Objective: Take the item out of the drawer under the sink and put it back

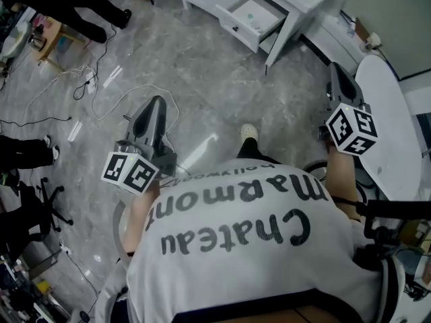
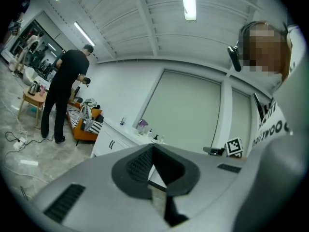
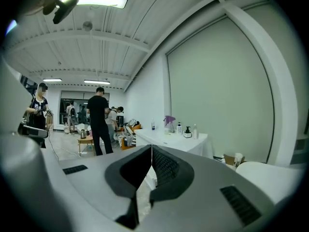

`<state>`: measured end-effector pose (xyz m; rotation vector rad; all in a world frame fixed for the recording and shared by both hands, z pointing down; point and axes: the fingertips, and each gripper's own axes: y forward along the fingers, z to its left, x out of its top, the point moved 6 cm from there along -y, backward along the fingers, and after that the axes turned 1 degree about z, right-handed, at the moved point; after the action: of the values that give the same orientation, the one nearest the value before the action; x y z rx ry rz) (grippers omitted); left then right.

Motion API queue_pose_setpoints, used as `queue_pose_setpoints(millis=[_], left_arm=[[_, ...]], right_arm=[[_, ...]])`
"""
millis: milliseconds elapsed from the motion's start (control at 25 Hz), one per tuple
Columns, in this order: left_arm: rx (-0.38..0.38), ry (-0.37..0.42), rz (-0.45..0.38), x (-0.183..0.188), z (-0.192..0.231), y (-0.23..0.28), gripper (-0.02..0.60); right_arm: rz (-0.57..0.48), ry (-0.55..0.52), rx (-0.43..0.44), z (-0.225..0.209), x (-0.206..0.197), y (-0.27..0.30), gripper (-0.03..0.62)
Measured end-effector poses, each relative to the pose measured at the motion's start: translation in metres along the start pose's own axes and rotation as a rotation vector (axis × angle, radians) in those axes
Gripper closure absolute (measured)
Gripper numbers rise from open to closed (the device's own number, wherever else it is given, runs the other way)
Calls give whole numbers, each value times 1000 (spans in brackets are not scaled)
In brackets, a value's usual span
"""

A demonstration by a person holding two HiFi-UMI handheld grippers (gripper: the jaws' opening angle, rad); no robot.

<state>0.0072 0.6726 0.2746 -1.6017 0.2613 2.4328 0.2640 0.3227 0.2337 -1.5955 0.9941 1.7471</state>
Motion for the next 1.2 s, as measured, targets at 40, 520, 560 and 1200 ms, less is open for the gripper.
queue_pose_setpoints(millis=[40, 520, 560, 1200], left_arm=[[14, -6, 1, 1, 3, 9, 572], [62, -1, 17, 14, 10, 159, 572], [59, -4, 18, 15, 11, 160, 572], [34, 19, 19, 13, 3, 274, 572]], right_arm=[[4, -9, 8, -4, 2, 12, 583], [40, -25, 95, -78, 20, 161, 582], [40, -26, 93, -78, 23, 161, 583], [18, 9, 37, -164, 24, 220, 582]])
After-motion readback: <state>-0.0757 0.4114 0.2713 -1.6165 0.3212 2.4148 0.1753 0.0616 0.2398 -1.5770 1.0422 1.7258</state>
